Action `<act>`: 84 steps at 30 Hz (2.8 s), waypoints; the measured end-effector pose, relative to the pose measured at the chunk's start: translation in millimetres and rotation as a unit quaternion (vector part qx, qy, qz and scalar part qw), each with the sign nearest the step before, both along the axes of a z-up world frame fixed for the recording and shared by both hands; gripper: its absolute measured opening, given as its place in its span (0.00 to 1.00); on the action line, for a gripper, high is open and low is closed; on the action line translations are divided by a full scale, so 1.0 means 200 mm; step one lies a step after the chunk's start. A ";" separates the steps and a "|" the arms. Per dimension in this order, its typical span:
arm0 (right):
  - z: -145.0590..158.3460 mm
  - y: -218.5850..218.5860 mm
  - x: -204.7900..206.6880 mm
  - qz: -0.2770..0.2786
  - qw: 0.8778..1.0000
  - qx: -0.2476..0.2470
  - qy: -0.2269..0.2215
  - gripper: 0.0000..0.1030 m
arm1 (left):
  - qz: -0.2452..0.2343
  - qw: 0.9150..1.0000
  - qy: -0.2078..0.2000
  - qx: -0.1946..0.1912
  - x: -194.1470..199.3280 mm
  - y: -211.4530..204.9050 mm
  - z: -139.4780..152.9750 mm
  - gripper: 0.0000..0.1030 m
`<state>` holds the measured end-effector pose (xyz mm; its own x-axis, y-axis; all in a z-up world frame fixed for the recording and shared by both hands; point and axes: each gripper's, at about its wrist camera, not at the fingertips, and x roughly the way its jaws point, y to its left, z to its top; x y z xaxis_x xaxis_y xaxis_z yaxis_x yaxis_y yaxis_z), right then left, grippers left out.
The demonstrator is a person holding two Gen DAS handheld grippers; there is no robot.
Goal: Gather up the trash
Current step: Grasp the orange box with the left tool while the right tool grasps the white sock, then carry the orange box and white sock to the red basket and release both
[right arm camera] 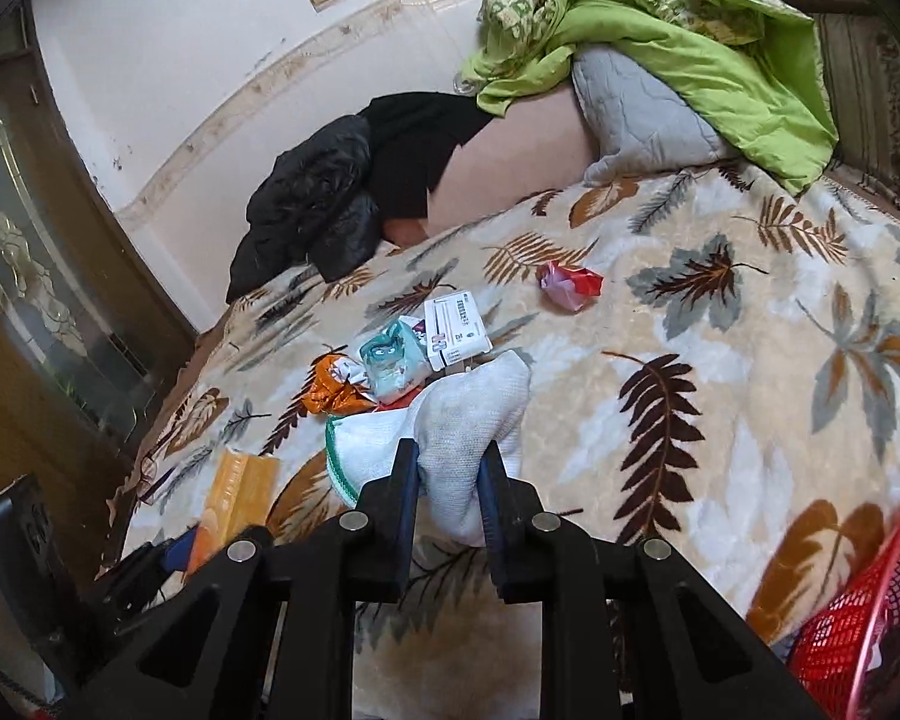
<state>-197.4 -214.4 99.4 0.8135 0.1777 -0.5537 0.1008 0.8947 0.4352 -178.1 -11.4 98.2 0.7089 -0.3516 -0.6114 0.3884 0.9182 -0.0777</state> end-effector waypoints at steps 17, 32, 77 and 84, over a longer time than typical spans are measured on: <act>0.04 0.02 -0.06 0.005 1.000 -0.012 -0.019 0.20 | 0.047 0.999 -0.008 0.011 0.00 0.03 0.00 0.44; -0.01 0.03 0.01 0.004 1.000 -0.010 -0.002 0.20 | 0.068 0.997 -0.006 0.037 0.09 0.05 -0.08 0.44; 0.10 -0.31 -0.36 -0.063 0.997 0.043 -0.008 0.20 | -0.097 0.995 0.017 -0.008 -0.13 -0.29 0.06 0.44; 0.16 -0.67 -0.79 -0.170 0.984 0.052 -0.013 0.20 | -0.223 0.975 0.000 -0.011 -0.35 -0.67 0.21 0.44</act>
